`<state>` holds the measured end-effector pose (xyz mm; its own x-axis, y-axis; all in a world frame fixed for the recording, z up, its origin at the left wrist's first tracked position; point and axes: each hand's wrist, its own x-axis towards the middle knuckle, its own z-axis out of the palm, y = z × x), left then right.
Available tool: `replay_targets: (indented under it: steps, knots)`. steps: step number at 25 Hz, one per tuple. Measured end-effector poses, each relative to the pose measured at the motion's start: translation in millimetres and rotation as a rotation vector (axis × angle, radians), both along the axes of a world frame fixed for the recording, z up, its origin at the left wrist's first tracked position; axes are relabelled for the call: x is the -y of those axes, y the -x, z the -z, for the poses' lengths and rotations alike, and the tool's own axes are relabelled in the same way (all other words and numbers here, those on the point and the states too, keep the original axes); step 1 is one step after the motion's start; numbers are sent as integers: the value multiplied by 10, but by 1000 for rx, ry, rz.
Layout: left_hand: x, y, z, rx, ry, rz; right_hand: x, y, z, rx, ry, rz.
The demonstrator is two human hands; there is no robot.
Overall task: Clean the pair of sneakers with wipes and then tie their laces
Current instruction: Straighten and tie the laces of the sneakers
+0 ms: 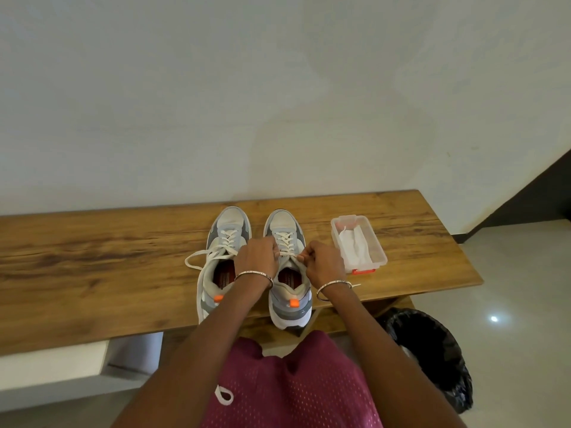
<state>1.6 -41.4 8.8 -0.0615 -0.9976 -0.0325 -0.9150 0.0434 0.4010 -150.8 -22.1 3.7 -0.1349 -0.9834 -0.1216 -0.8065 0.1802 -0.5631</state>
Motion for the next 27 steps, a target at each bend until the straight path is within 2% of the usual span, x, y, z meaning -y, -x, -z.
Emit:
replay_targets:
  steps: [5, 11, 13, 16, 19, 23, 25, 27]
  knots:
    - [-44, 20, 12, -14, -9, -44, -14, -36, -58, 13, 22, 15]
    - [-7, -60, -211, 155, -124, 143, -29, 109, -167, -49, -137, -86]
    - [23, -154, -326, 115, -191, 224, -40, 258, -288, -47, -189, -183]
    - [37, -221, -378, -338, -273, 213, -77, 365, -501, 265, -149, -192]
    - [28, -114, -336, -772, -196, 74, -23, 218, -462, 644, -2, -107]
    - [-36, 123, -255, -1363, -234, -126, 41, -94, -267, 1337, -6, 189]
    - [-5, 170, -140, -1532, -258, -241, 104, -147, -177, 1474, -10, 328]
    - [68, 162, 34, -1503, -238, -251, 143, -182, -106, 1436, -2, 390]
